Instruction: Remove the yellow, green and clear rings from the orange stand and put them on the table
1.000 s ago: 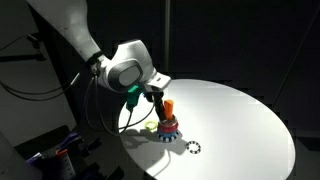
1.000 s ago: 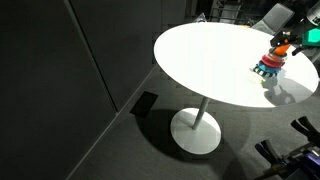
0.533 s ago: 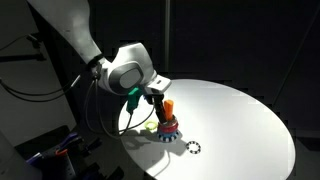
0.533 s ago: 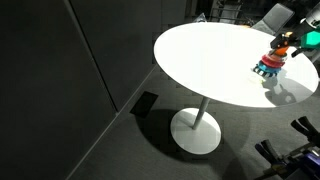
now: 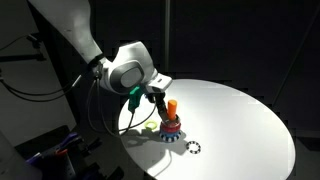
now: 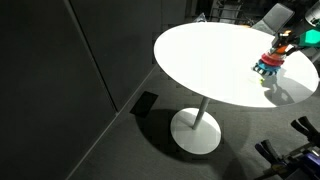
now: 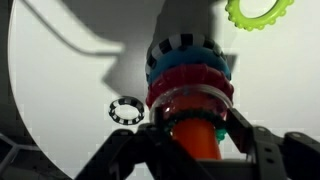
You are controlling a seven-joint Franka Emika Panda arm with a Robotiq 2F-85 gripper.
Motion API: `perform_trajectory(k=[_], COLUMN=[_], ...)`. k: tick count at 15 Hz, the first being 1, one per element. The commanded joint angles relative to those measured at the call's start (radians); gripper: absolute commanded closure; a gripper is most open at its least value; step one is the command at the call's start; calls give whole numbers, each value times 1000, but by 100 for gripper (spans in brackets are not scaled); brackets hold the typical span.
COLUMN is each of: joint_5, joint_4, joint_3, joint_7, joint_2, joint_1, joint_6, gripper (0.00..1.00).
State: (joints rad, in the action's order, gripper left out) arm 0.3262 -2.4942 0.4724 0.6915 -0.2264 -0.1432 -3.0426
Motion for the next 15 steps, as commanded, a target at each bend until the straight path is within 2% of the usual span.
perform_trajectory(k=[1, 6, 15], joint_5=[16, 27, 91], joint_4=[5, -2, 4], joint_3=[26, 53, 178], joint_7=[30, 41, 111], joint_2=[0, 29, 116], joint_1=[-25, -49, -169], joint_6=[1, 15, 67], gripper=[61, 61, 61])
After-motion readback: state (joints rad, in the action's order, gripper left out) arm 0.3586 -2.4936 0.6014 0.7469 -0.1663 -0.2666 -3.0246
